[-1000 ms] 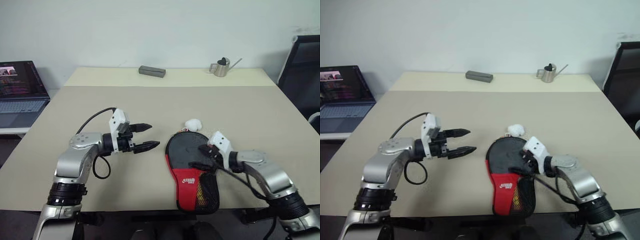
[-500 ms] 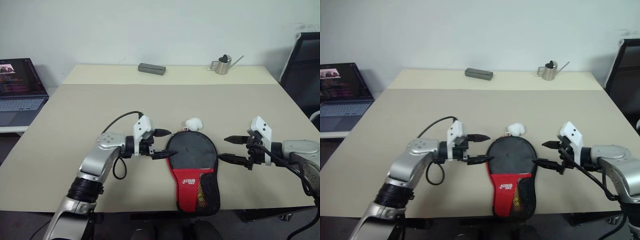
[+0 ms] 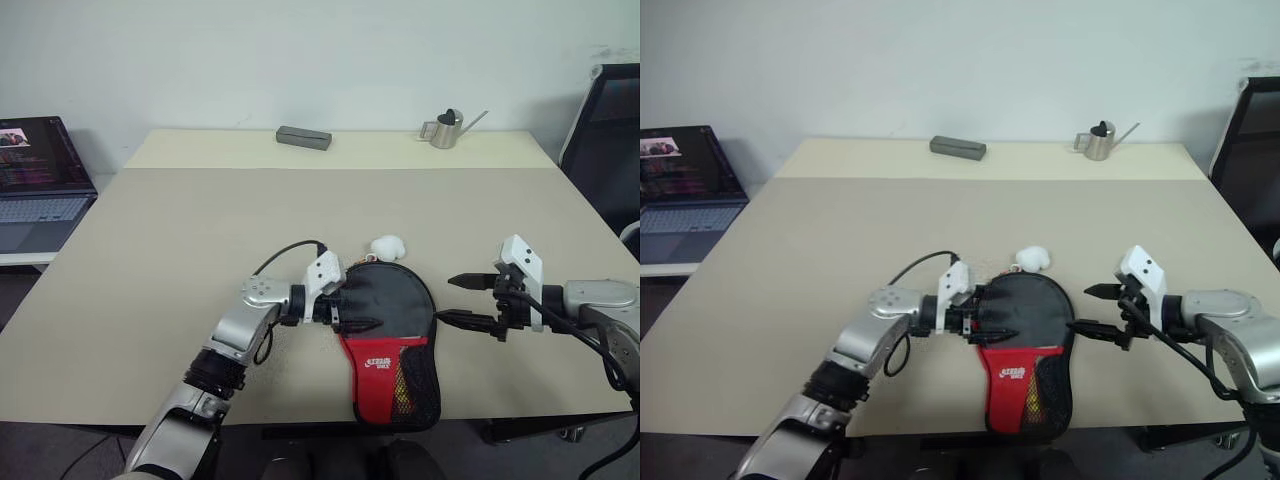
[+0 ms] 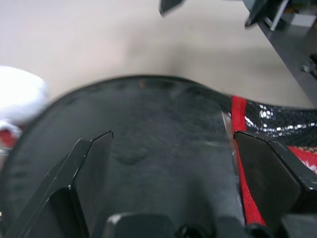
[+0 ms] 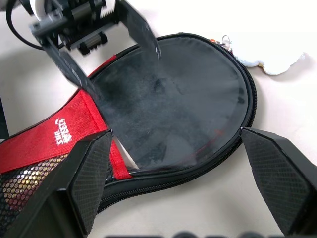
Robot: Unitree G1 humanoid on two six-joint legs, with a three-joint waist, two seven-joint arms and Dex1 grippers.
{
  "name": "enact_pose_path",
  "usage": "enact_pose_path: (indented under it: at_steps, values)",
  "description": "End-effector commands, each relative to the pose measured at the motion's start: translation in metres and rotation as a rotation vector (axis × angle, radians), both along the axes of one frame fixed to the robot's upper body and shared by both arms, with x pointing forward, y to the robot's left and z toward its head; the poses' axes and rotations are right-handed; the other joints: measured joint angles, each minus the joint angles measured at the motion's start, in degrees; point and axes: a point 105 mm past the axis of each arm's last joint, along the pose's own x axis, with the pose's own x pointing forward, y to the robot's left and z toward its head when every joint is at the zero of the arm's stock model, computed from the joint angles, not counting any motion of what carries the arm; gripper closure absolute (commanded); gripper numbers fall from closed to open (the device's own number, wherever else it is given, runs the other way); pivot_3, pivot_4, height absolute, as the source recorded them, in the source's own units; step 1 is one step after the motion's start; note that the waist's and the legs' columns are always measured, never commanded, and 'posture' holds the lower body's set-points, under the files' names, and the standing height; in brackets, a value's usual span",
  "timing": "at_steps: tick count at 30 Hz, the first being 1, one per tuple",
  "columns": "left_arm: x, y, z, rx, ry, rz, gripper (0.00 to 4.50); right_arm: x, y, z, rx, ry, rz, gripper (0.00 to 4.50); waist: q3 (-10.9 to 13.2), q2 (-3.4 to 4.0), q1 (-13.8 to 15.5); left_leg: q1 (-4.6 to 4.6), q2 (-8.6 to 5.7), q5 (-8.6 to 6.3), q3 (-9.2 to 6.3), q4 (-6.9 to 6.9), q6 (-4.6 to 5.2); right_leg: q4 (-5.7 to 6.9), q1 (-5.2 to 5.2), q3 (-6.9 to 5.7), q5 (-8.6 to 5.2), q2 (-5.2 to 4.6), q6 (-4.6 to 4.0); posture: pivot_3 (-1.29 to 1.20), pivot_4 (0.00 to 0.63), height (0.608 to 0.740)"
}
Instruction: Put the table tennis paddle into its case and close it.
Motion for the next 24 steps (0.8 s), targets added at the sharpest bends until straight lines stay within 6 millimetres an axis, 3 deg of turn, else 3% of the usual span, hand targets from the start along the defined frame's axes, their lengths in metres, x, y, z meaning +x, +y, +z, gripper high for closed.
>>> enact_pose_path:
  at_steps: [1, 8, 19, 24]
  values:
    - [0.001, -0.007, 0.001, 0.004, -0.003, -0.023, 0.25, 0.000, 0.003, 0.012, -0.009, -0.045, 0.030, 0.00, 0.0, 0.00, 0.0, 0.01, 0.00, 0.00, 0.00, 0.00, 0.00, 0.00, 0.00, 0.00, 0.00, 0.00, 0.00, 0.00, 0.150, 0.740]
    - [0.006, -0.015, -0.020, 0.014, 0.025, 0.028, 0.25, 0.002, 0.010, 0.017, 0.004, -0.059, 0.044, 0.00, 0.0, 0.04, 0.1, 0.02, -0.01, 0.00, -0.01, 0.02, 0.00, 0.01, 0.02, 0.00, 0.00, 0.00, 0.01, 0.00, 0.150, 0.740]
    - [-0.009, -0.039, -0.006, -0.069, 0.081, -0.064, 0.25, -0.001, 0.014, 0.013, 0.017, -0.045, 0.049, 0.00, 0.0, 0.04, 0.3, -0.01, -0.09, 0.00, -0.04, 0.09, 0.00, 0.01, 0.05, -0.01, 0.02, -0.05, 0.04, 0.00, 0.150, 0.740]
    - [-0.011, -0.032, 0.009, -0.071, 0.064, -0.113, 0.25, -0.001, 0.010, 0.015, 0.013, -0.042, 0.037, 0.00, 0.0, 0.03, 0.1, -0.02, -0.09, 0.00, -0.04, 0.09, 0.00, 0.02, 0.04, -0.01, 0.03, -0.04, 0.04, 0.00, 0.150, 0.740]
